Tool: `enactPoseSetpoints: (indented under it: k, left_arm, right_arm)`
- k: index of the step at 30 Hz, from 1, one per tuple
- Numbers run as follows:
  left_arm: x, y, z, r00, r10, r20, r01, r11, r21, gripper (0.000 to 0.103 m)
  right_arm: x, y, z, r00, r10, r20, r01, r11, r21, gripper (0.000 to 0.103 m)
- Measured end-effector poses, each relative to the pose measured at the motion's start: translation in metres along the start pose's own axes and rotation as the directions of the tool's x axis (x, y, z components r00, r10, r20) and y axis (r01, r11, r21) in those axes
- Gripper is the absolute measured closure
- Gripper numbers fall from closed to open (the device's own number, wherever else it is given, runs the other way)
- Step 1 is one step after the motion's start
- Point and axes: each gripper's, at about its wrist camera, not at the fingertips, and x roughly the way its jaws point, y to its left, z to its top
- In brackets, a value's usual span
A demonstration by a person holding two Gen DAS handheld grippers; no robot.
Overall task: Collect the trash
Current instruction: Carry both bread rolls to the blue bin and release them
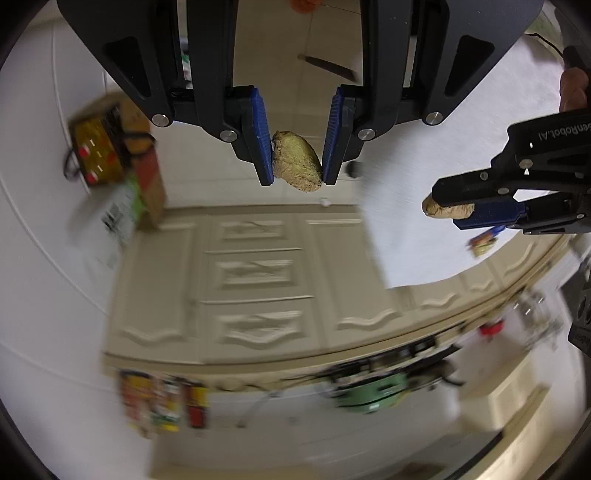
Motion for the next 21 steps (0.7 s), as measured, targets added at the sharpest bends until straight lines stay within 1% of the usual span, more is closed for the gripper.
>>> enactPoseSetpoints:
  k: [1,3,5,7,10,13,17,21]
  left_arm:
    - [0.01,-0.019,0.003,1.0,-0.015,-0.013,0.015,1.0,0.023,0.071]
    - [0.03,-0.045,0.01,0.999,-0.034,-0.037,0.036,0.998,0.052,0.071]
    - [0.056,-0.073,0.018,0.996,-0.044,-0.079,0.05,0.996,0.078,0.071]
    - [0.086,-0.1,0.025,0.989,-0.081,-0.121,0.094,0.99,0.101,0.071]
    - [0.127,-0.132,0.031,0.98,-0.096,-0.176,0.118,0.985,0.123,0.071]
    - [0.17,-0.157,0.037,0.971,-0.099,-0.219,0.132,0.981,0.142,0.071]
    - [0.22,-0.185,0.045,0.952,-0.115,-0.283,0.163,0.975,0.153,0.071]
    - [0.266,-0.194,0.062,0.942,-0.125,-0.311,0.182,0.97,0.161,0.069]
  right_arm:
    - [-0.006,-0.022,-0.009,1.0,-0.021,-0.001,0.021,0.999,0.029,0.076]
    - [-0.012,-0.05,-0.021,0.999,-0.045,-0.003,0.045,0.996,0.073,0.076]
    - [-0.015,-0.083,-0.037,0.997,-0.07,-0.013,0.072,0.989,0.129,0.076]
    - [-0.015,-0.115,-0.054,0.995,-0.096,-0.029,0.099,0.98,0.175,0.076]
    - [-0.009,-0.15,-0.076,0.991,-0.117,-0.059,0.127,0.965,0.229,0.076]
    - [0.004,-0.185,-0.098,0.986,-0.135,-0.098,0.158,0.946,0.282,0.076]
    - [0.02,-0.216,-0.122,0.979,-0.142,-0.143,0.182,0.93,0.32,0.076]
    - [0.039,-0.236,-0.14,0.975,-0.135,-0.176,0.19,0.916,0.353,0.076]
